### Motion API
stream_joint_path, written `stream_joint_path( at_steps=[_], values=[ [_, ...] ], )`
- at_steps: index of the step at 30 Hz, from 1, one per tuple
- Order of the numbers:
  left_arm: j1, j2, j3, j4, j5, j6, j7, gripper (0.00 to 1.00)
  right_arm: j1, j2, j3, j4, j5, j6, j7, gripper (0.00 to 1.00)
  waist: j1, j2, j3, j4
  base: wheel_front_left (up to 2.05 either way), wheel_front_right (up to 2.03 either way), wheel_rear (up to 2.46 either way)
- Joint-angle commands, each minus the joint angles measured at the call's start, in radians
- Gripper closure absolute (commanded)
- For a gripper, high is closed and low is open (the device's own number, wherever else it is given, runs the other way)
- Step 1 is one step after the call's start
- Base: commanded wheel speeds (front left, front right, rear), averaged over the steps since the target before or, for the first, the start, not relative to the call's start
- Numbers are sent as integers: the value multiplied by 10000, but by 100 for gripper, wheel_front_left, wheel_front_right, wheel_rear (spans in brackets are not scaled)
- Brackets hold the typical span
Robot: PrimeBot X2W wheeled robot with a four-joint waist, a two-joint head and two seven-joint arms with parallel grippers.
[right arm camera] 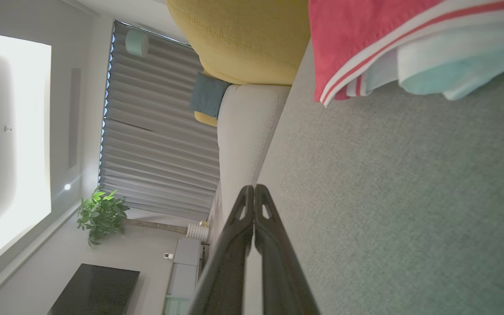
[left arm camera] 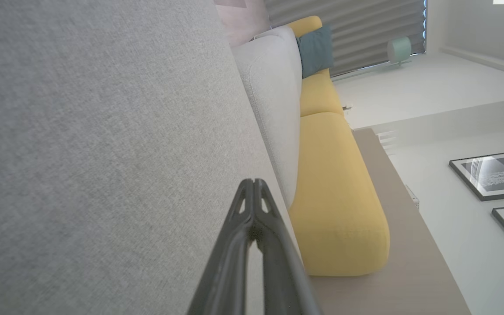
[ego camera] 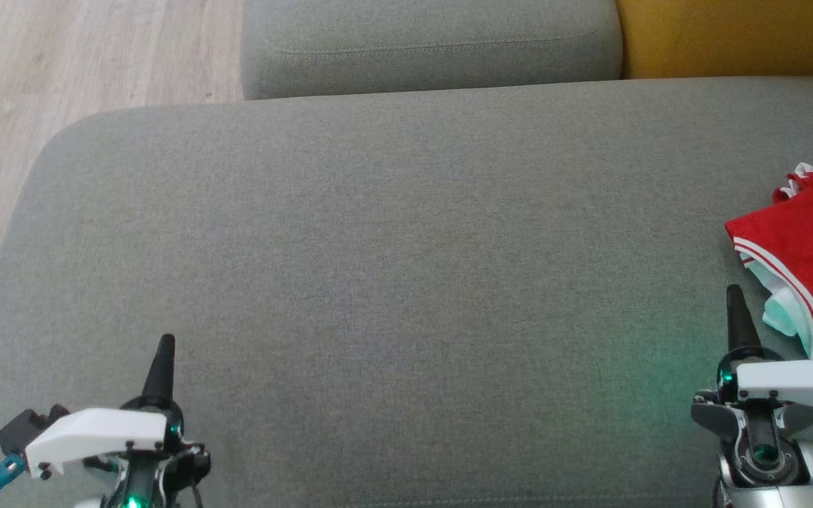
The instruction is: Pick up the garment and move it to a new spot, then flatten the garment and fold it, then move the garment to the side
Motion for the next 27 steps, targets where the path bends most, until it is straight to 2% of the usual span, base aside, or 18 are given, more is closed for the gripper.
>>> stream_joint_path(
  at_steps=[1,27],
  values=[
    [-603,164,379,-405,-299,-129,85,100,-236,-48,134,-495,346,-7,124,100,0,0,-8,6,0,0,0],
    [-741,204,876,-758,-3293,-660,880,100,215,-43,-134,-1411,3549,-9,902,100,0,0,-146,102,0,0,0]
  ],
)
